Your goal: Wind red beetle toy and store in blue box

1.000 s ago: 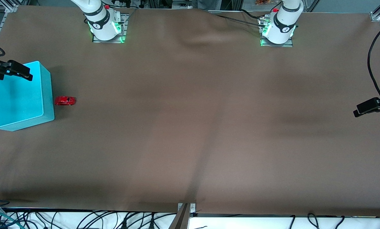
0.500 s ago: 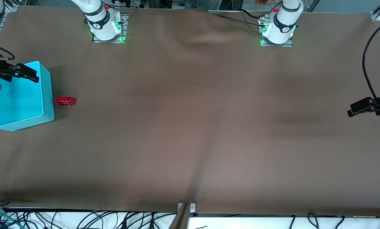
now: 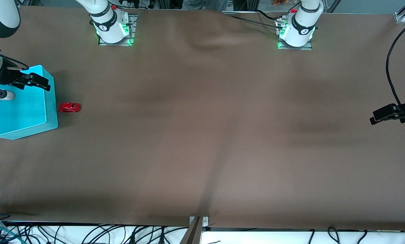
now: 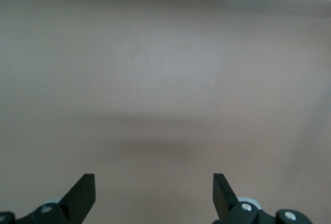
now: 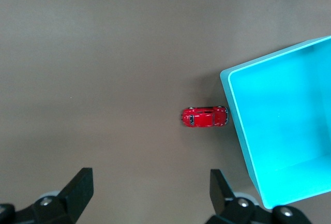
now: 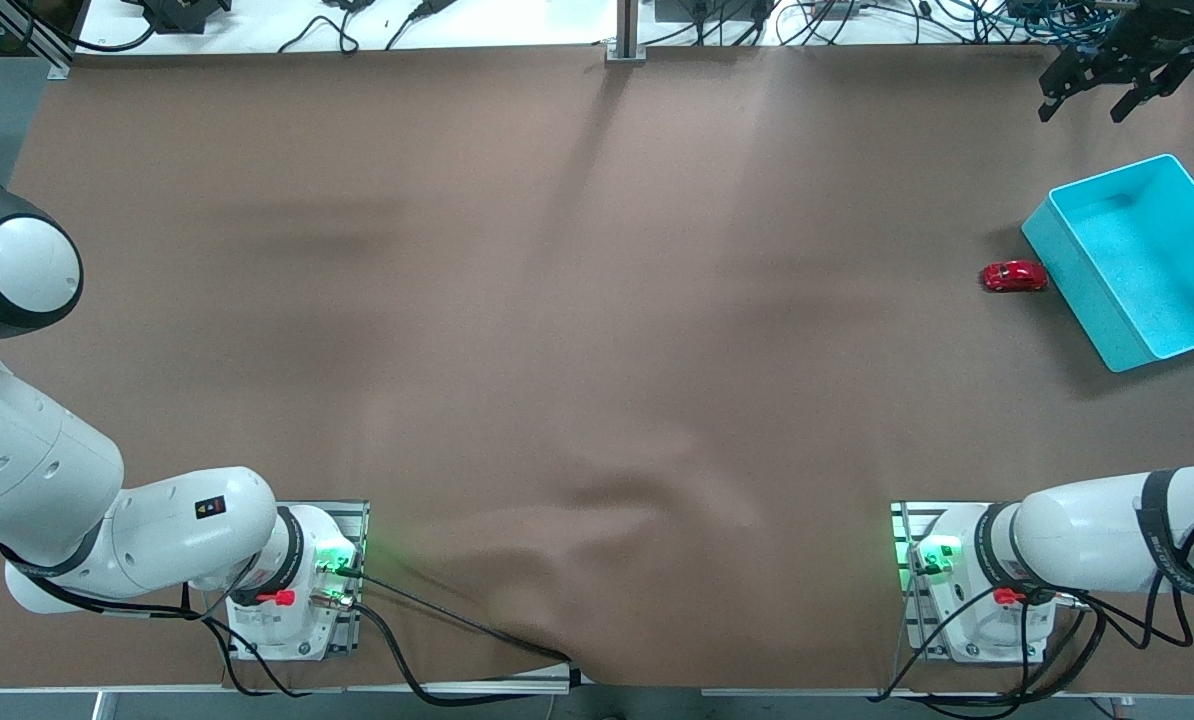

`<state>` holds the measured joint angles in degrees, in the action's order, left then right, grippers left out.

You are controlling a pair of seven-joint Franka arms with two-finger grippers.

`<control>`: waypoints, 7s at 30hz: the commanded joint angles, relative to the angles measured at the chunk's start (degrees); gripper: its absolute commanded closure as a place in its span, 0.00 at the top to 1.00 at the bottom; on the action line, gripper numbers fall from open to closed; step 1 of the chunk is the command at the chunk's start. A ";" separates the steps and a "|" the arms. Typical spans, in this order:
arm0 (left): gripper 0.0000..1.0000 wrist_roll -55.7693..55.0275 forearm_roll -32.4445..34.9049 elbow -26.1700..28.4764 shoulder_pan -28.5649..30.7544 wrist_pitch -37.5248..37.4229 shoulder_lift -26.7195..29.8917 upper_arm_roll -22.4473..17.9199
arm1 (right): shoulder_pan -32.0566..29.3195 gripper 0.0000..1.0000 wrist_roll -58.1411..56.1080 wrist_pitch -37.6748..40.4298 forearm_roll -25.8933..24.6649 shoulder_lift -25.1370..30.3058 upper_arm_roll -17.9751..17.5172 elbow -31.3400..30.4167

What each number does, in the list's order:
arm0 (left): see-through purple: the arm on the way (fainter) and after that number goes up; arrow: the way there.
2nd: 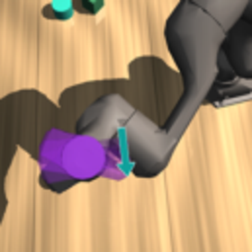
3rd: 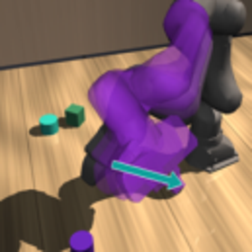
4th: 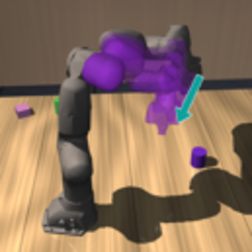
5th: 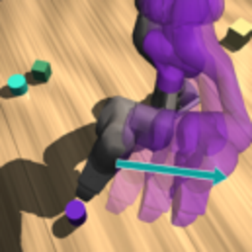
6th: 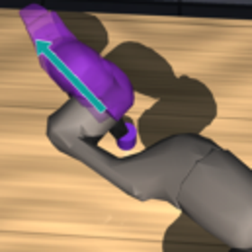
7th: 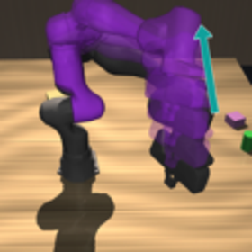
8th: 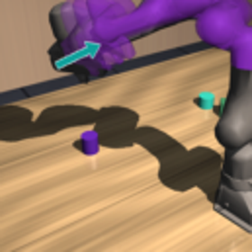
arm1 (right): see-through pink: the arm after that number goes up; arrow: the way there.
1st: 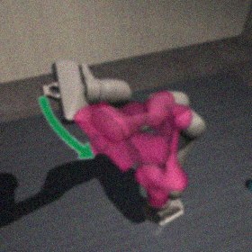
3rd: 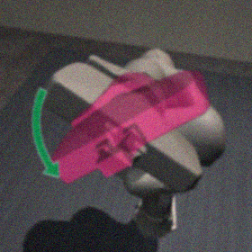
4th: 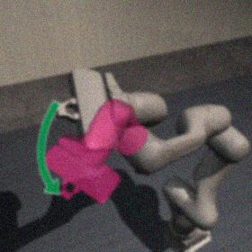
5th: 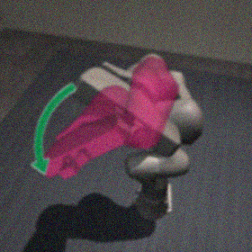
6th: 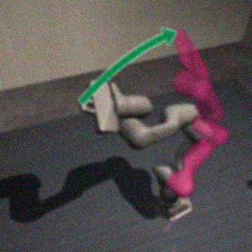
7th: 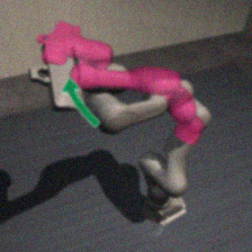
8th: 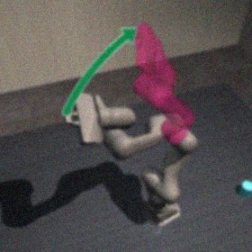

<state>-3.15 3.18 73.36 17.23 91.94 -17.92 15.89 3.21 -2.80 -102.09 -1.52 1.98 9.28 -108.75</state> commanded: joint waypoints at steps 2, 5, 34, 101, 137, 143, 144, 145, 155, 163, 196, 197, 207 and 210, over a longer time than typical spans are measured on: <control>1.00 1.04 0.77 -0.05 -0.44 -0.27 0.25 -0.16 | -0.74 1.00 0.43 -6.27 -0.59 2.33 0.12 -7.08; 1.00 1.04 0.77 0.03 -0.44 -0.27 0.25 -0.16 | -0.74 1.00 0.43 -8.64 -0.59 2.42 0.83 -9.28; 1.00 1.04 0.77 -0.05 -0.44 -0.18 0.16 -0.16 | -0.74 1.00 6.05 -30.44 -0.94 1.54 5.66 -25.10; 1.00 1.04 0.77 0.03 -1.50 -0.27 0.16 -0.25 | -1.10 1.00 54.48 -51.54 -1.21 -16.83 9.00 -27.48; 1.00 1.04 0.77 -0.05 -2.82 0.34 -0.28 -0.25 | -0.92 1.00 62.57 -51.37 -1.38 -17.27 12.34 -30.55; 1.00 0.96 0.77 -0.05 -3.08 0.34 -0.28 -0.16 | -0.75 1.00 62.57 -52.68 -1.38 -19.38 12.08 -30.38; 1.00 0.96 0.77 -0.05 -2.99 0.34 -0.28 -0.16 | -0.74 1.00 62.57 -53.21 -1.38 -19.64 12.08 -30.46; 1.00 1.04 0.86 -0.05 -2.99 0.34 -0.28 -0.24 | -0.74 1.00 62.74 -53.56 -1.38 -19.82 12.08 -30.47; 1.00 1.04 0.86 -0.05 -2.99 0.34 -0.28 -0.33 | -0.74 1.00 62.83 -54.09 -1.56 -21.23 11.99 -30.38; 1.00 1.04 0.86 -0.14 -2.99 0.34 -0.28 -0.33 | -0.74 0.75 62.83 -54.09 -1.56 -21.32 11.99 -30.38; 1.00 1.04 0.86 -0.14 -3.08 0.34 -0.28 -0.33 | -0.31 0.00 62.66 -53.48 -1.64 -16.83 9.80 -30.11; 1.00 1.04 0.78 -0.14 -2.99 0.34 -0.28 -0.33 | -0.31 0.00 62.66 -53.56 -1.64 -16.66 9.62 -30.11; 1.00 1.04 0.77 -0.14 -2.99 0.34 -0.28 -0.33 | -0.31 0.00 62.22 -51.37 -3.40 -13.49 8.30 -29.85; 1.00 1.04 0.77 -0.14 -3.08 0.34 -0.28 -0.33 | -0.31 0.00 62.22 -48.83 -5.33 -12.09 8.30 -29.76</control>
<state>-2.97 3.18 73.49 14.55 92.11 -18.24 15.86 3.16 58.66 -155.01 -3.15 -14.02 17.71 -138.21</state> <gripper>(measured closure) 0.000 0.485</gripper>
